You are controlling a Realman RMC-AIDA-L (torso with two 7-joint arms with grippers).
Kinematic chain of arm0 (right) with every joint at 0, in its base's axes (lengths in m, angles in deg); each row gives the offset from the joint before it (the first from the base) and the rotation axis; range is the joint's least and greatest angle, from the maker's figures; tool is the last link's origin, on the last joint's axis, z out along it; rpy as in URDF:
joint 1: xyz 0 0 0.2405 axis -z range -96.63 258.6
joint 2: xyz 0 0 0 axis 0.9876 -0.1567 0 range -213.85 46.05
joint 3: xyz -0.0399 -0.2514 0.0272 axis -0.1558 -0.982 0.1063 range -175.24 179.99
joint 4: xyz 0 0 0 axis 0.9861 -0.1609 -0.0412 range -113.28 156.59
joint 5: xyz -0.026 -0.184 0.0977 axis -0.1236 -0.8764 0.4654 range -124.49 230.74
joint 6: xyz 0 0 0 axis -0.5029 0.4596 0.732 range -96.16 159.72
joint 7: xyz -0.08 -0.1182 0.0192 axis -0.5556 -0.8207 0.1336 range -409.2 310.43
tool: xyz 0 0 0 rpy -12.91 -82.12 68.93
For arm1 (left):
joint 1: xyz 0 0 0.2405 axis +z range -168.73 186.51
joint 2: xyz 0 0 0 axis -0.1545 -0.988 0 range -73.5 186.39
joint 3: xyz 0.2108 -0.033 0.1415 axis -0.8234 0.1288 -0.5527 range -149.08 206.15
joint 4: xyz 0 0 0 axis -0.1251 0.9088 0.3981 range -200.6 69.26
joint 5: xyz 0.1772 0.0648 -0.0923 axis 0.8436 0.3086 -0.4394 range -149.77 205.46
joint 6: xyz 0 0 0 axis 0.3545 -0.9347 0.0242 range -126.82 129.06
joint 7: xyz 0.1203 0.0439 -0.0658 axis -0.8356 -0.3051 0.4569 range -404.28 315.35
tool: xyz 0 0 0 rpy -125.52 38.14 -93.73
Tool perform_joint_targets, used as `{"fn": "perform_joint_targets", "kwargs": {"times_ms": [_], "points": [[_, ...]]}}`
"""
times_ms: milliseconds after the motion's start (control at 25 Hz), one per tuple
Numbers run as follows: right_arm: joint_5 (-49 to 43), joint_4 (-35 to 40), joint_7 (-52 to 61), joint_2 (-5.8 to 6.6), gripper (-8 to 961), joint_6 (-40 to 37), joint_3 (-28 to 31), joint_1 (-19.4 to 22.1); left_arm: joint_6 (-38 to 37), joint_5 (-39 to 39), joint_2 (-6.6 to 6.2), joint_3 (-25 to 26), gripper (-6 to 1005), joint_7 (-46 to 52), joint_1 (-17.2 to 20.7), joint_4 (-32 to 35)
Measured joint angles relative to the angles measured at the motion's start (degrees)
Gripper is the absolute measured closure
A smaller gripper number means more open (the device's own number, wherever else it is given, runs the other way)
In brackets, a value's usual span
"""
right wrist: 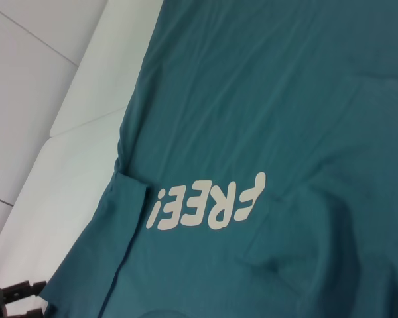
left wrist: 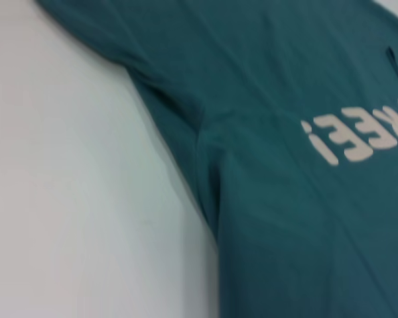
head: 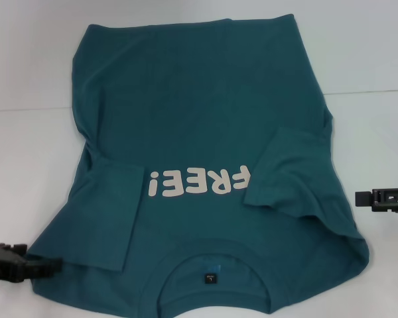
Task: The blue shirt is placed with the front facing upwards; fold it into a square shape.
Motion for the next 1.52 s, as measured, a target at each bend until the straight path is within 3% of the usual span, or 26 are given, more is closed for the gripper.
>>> {"fn": "perform_joint_targets", "kwargs": {"times_ms": [280,720,960,1320,1520], "points": [[0.0,-0.4,0.1,0.32,211,-0.1,-0.2,-0.5,0.3,0.3,0.05,0.2,113,0.8,0.1,-0.6],[0.0,-1.1,0.5,0.45,217,-0.7,0.0,-0.4,0.6,-0.5,0.47,-0.2,310,3.0,-0.6,-0.4],[0.0,-1.1,0.9,0.46,220,-1.0,0.2,-0.2,0.4,-0.5,0.35,-0.2,464,3.1,-1.0,-0.4],[0.0,-0.8,1.8,0.54,219,-2.1,0.3,-0.3,-0.1,-1.7,0.49,-0.2,807,3.9,-0.8,0.1],[0.0,-0.5,4.6,1.95,218,-3.8,-0.1,-0.9,-1.2,-2.7,0.34,-0.2,915,4.0,-1.1,-0.1]]}}
